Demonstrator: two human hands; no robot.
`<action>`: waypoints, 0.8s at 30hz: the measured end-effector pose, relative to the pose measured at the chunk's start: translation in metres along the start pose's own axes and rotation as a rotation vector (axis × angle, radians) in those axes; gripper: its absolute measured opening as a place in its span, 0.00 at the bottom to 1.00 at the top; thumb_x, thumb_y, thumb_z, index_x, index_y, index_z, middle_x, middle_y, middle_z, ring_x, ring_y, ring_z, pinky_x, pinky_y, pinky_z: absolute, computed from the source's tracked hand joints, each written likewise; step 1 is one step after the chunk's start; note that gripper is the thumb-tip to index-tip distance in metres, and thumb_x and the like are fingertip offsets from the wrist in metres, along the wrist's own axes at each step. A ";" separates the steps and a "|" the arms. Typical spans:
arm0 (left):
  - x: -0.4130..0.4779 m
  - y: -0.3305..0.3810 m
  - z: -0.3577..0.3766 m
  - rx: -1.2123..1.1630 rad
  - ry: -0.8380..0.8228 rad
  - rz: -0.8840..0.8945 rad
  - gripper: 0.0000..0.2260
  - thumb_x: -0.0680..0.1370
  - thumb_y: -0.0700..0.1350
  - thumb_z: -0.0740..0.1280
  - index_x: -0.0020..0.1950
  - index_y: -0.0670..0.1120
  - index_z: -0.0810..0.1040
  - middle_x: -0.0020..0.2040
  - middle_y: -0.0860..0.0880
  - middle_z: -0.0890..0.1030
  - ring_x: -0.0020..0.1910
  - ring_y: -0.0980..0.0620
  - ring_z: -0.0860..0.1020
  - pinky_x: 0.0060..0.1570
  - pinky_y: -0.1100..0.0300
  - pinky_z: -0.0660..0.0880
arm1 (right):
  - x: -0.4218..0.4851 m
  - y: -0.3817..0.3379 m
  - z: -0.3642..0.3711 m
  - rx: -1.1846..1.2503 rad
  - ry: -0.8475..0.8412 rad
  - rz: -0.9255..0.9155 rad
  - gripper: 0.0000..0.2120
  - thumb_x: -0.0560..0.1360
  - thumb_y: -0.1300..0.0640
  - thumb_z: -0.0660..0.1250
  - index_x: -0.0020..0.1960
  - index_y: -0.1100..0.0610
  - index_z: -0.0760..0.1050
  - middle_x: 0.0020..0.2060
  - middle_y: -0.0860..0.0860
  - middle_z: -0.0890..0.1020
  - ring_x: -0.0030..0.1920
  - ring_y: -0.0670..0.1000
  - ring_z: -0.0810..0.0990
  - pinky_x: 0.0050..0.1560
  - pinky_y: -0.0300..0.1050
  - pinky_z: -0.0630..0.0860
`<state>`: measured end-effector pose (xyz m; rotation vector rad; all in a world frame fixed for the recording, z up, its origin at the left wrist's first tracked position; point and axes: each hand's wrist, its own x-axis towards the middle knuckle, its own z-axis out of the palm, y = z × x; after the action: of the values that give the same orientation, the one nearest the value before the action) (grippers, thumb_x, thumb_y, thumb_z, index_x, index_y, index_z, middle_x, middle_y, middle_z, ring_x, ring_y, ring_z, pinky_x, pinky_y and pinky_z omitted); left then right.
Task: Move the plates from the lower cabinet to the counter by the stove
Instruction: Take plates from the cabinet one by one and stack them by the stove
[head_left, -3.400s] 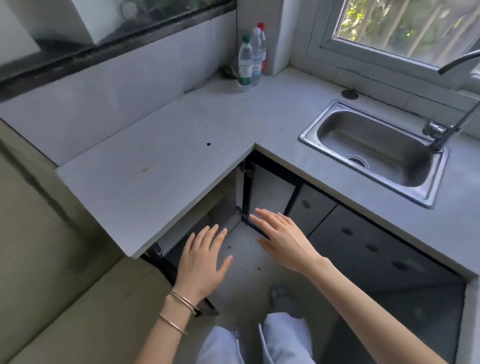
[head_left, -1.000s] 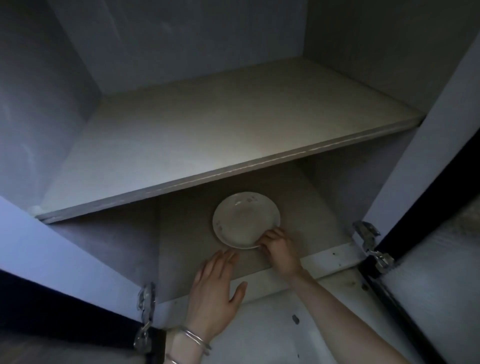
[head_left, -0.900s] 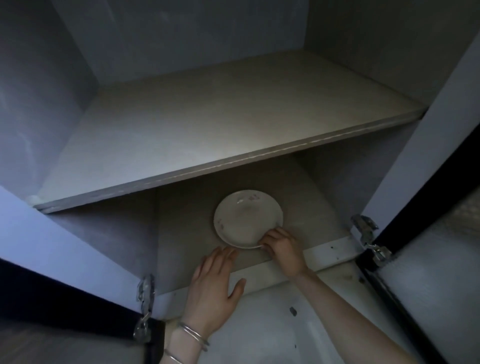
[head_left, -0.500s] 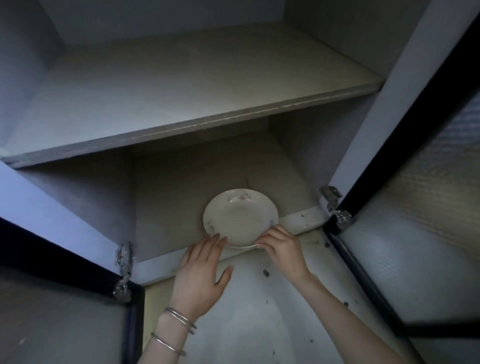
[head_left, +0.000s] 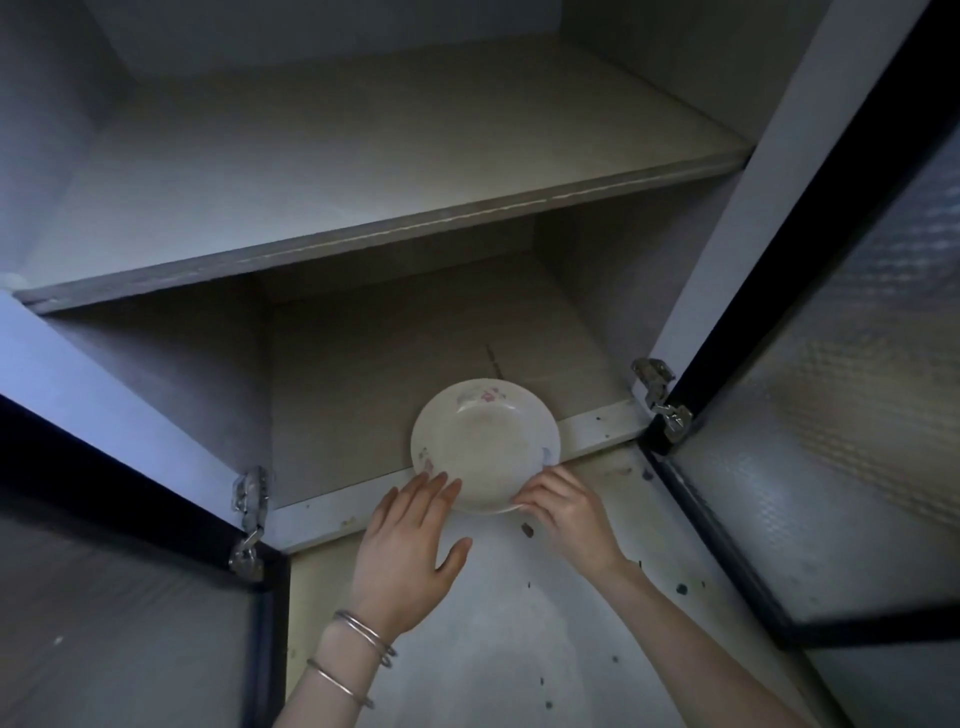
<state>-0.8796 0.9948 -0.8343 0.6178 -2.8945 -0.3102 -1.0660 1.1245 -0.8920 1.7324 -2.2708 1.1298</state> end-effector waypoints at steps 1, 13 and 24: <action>0.001 -0.001 0.000 -0.001 -0.005 0.001 0.25 0.74 0.58 0.58 0.65 0.45 0.75 0.62 0.46 0.78 0.60 0.45 0.77 0.58 0.45 0.73 | 0.000 0.002 0.000 0.001 -0.011 -0.006 0.06 0.72 0.58 0.67 0.41 0.58 0.82 0.38 0.50 0.82 0.44 0.47 0.75 0.45 0.37 0.72; 0.014 -0.002 -0.041 -0.049 -0.065 -0.022 0.25 0.73 0.59 0.59 0.65 0.48 0.74 0.64 0.50 0.76 0.62 0.49 0.74 0.58 0.52 0.73 | 0.046 -0.016 -0.033 0.049 -0.074 0.074 0.01 0.66 0.58 0.73 0.37 0.55 0.82 0.35 0.47 0.82 0.38 0.46 0.78 0.39 0.39 0.73; 0.027 0.069 -0.216 -0.103 -0.057 0.001 0.28 0.69 0.60 0.62 0.66 0.48 0.73 0.67 0.52 0.74 0.67 0.52 0.69 0.64 0.54 0.62 | 0.093 -0.131 -0.221 0.307 -0.209 0.420 0.08 0.65 0.60 0.74 0.44 0.58 0.82 0.38 0.41 0.79 0.39 0.30 0.75 0.41 0.26 0.67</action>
<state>-0.8869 1.0091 -0.6060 0.5991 -2.9107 -0.4813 -1.0672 1.1656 -0.6224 1.5669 -2.8122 1.5034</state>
